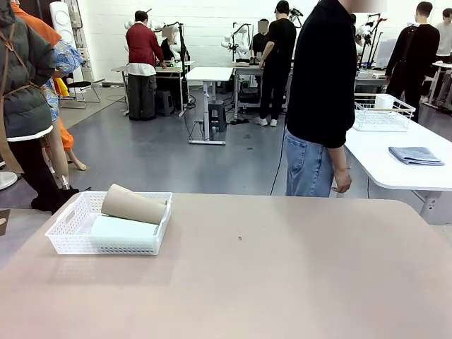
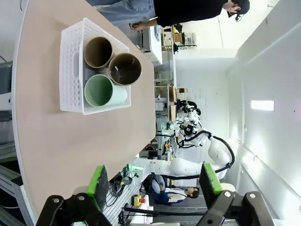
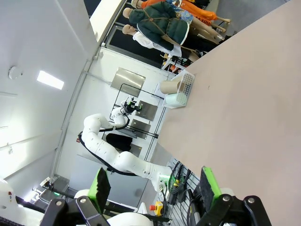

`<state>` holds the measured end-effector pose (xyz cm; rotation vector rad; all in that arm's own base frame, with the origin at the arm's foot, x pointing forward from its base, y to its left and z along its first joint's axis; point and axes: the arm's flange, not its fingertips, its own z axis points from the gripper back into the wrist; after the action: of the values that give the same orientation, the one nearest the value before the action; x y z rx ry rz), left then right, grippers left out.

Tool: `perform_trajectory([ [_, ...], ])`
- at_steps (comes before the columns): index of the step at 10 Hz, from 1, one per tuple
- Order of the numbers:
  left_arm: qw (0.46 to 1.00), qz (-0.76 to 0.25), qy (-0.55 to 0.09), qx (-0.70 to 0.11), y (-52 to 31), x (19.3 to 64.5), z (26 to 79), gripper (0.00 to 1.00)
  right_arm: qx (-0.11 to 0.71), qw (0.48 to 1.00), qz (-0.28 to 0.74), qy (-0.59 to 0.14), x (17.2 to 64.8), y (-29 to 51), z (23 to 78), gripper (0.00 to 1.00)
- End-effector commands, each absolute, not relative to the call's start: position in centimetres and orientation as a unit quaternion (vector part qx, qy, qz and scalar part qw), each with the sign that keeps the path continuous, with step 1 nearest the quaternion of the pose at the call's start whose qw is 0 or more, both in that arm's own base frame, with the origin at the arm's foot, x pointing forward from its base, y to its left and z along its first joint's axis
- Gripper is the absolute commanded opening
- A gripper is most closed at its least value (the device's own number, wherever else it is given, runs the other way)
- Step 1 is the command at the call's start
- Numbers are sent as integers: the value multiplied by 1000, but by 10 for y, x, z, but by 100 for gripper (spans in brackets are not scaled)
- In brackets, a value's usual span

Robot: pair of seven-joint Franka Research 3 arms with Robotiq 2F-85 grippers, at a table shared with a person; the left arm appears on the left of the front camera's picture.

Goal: Clean and organize the cups into the basket.
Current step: Move the Organizing basket back to the left side of the table.

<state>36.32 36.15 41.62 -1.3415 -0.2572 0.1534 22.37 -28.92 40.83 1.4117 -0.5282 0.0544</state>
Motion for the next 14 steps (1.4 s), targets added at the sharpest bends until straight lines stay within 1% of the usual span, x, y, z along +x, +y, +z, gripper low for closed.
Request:
perform_trajectory([
  [1,777,74,-120,-613,361,361,420,100,639,731,18,-237,223,-286,409,100],
  [14,777,74,-120,-613,361,361,420,100,639,731,18,-237,223,-286,409,100],
])
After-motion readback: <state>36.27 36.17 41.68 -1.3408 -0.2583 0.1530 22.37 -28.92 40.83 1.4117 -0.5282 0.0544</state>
